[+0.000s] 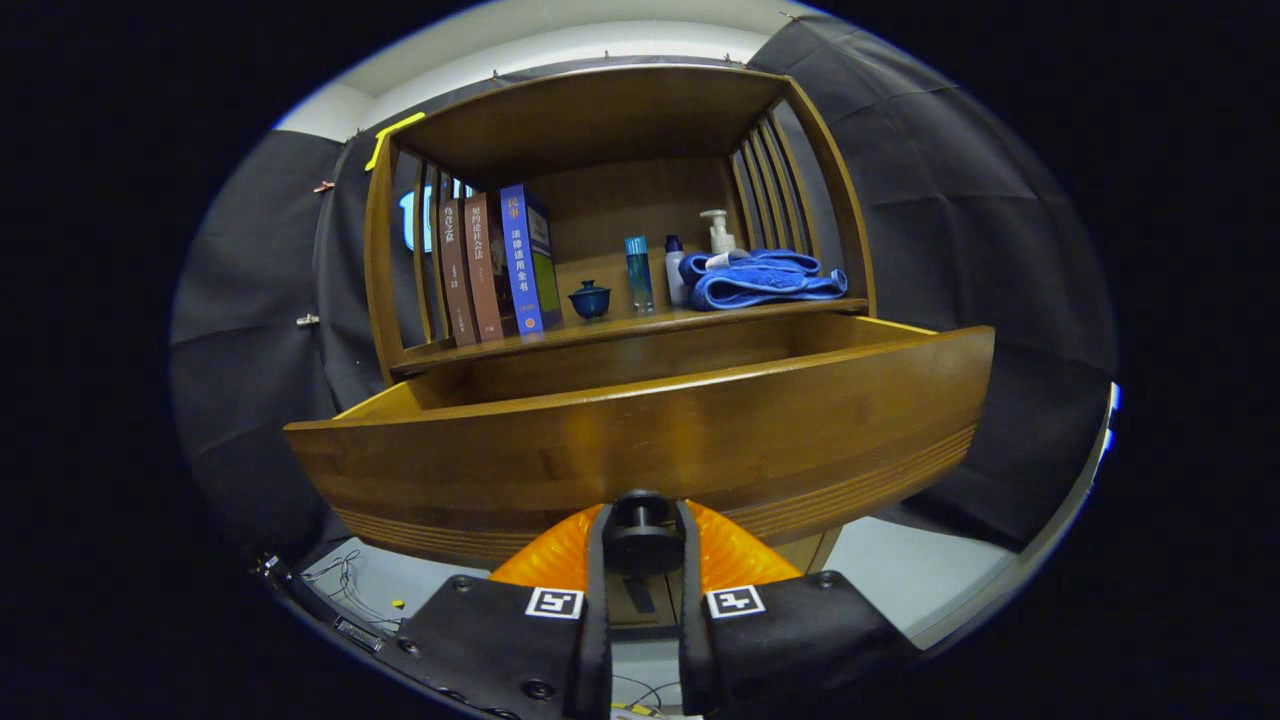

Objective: Pull open the drawer, take out the items inside it, and place them on the countertop above the cabinet.

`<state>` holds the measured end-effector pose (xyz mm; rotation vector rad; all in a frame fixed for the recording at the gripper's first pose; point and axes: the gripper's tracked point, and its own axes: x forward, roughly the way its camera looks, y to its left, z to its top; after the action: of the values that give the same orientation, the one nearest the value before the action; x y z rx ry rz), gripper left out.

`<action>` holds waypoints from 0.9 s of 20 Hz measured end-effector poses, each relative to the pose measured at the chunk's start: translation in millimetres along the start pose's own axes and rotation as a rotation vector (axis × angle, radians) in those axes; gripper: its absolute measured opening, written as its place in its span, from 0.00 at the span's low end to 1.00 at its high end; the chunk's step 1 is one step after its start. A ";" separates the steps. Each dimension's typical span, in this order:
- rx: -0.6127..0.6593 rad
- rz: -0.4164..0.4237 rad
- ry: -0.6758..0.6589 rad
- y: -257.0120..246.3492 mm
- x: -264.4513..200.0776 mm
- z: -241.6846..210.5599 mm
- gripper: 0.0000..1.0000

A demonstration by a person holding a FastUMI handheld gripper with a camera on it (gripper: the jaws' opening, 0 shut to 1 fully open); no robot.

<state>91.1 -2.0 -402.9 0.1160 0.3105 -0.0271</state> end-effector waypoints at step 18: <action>-0.002 0.020 -0.121 -4.7 -26.7 134.2 0.99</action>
<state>106.2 -22.3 -268.3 0.1146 0.1887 -0.0134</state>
